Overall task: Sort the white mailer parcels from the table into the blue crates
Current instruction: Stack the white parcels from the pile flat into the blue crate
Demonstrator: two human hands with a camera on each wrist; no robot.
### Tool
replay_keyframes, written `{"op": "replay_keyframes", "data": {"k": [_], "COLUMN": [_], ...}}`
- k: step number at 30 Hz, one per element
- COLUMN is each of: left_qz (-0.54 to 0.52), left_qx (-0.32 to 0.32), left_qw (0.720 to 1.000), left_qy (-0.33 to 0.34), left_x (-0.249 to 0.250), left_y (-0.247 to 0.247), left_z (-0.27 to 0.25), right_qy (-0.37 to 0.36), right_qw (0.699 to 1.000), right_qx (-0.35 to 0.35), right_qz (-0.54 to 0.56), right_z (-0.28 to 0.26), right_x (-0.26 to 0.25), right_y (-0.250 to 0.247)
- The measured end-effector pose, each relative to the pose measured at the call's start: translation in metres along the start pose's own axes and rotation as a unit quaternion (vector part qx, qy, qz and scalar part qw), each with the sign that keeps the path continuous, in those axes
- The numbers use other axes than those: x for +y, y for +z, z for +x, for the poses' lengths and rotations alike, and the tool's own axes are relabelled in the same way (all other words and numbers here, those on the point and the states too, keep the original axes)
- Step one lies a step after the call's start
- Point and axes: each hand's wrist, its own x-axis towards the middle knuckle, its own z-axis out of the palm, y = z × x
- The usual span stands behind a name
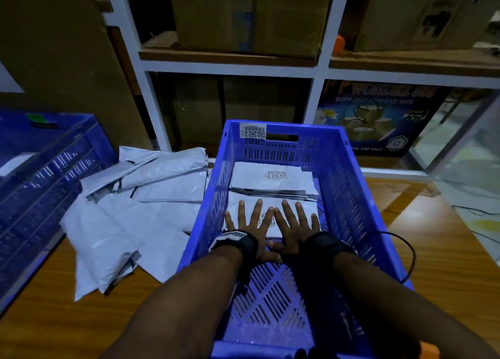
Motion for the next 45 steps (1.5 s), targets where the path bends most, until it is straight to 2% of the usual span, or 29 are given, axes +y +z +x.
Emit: {"op": "replay_keyframes", "data": {"k": [5,11,24,28,31,33,35,38,41,45], "left_qz": [0.0,-0.012,-0.003,0.002,0.023,0.019,0.006,0.031,0.058,0.06], "left_qx": [-0.005,-0.01,-0.007,-0.023,-0.011,0.009,0.047,0.136,0.224,0.282], "left_qw": [1.0,1.0,1.0,1.0,1.0,1.0,0.998,0.989,0.972,0.957], "left_qy": [0.0,0.011,0.005,-0.004,-0.001,-0.005,-0.028,-0.045,-0.039,-0.034], "left_x": [0.001,0.0,-0.004,0.0,0.005,0.011,0.02,0.032,0.037,0.031], "left_y": [-0.002,-0.006,0.002,-0.008,-0.021,-0.038,-0.063,-0.111,-0.157,-0.198], "left_z": [-0.003,-0.007,0.007,0.001,-0.004,-0.007,-0.013,-0.027,-0.044,-0.064], "right_qy": [0.001,-0.008,0.009,0.014,0.021,0.009,-0.001,0.001,-0.011,-0.07], "right_qw": [1.0,0.999,1.0,1.0,0.999,0.997,0.989,0.966,0.945,0.917], "right_qx": [0.007,-0.015,0.001,-0.001,0.005,0.055,0.147,0.254,0.325,0.388], "right_qz": [0.011,0.034,0.03,0.026,0.037,0.044,0.002,-0.049,-0.048,-0.066], "right_z": [0.002,-0.002,-0.002,-0.005,-0.009,-0.015,-0.025,-0.042,-0.057,-0.073], "right_x": [0.001,0.008,0.009,0.01,0.007,0.004,0.004,0.0,-0.004,-0.008], "right_y": [0.003,-0.011,-0.002,-0.006,-0.024,-0.044,-0.071,-0.116,-0.159,-0.199]}}
